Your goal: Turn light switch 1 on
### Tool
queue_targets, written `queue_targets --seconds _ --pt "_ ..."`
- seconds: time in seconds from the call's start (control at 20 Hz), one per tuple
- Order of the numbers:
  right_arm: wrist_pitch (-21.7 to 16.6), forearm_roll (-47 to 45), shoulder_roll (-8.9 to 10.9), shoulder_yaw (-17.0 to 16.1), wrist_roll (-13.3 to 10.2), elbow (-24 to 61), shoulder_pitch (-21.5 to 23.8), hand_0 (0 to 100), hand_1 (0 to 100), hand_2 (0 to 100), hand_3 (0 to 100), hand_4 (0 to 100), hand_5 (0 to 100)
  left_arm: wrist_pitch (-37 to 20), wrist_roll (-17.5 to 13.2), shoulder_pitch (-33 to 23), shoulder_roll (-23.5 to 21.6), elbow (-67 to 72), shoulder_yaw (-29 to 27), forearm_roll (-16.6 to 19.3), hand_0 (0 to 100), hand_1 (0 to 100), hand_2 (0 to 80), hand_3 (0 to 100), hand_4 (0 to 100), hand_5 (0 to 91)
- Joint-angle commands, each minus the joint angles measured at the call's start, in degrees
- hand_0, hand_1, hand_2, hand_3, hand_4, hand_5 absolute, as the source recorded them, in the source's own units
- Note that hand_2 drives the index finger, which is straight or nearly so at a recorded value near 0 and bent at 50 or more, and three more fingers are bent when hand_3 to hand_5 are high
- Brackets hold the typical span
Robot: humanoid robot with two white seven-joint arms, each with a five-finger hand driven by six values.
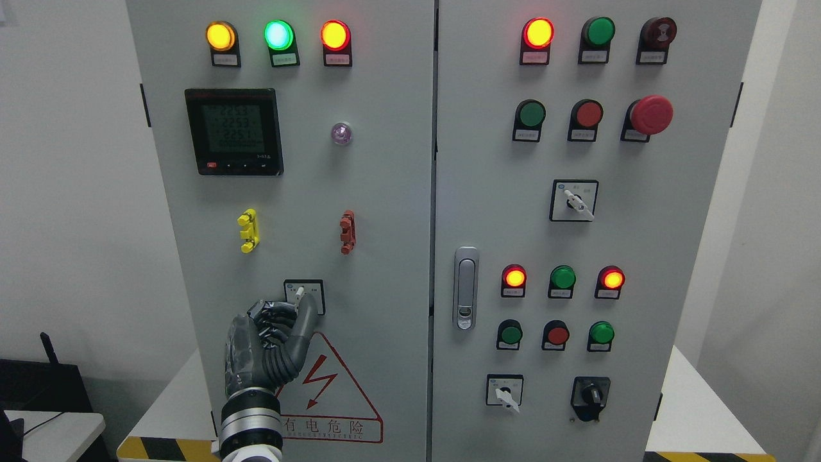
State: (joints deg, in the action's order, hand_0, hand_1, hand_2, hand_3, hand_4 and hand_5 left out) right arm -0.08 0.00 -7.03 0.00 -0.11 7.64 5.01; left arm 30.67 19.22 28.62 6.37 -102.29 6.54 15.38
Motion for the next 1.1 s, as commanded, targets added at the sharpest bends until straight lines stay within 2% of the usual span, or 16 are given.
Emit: queue_targets --seconds 0.0,1.05 --pt "0.00 -1.49 0.00 1.14 0.02 0.01 0.00 12 39 0 0 0 0 0.00 0.03 0.03 -0.04 0.08 0.23 0.00 26 46 51.7 69 83 78.6" --pt "0.00 -1.49 0.00 1.14 0.02 -0.08 0.00 12 39 0 0 0 0 0.00 0.03 0.38 -0.04 0.25 0.23 0.09 35 45 51.7 69 84 78.9"
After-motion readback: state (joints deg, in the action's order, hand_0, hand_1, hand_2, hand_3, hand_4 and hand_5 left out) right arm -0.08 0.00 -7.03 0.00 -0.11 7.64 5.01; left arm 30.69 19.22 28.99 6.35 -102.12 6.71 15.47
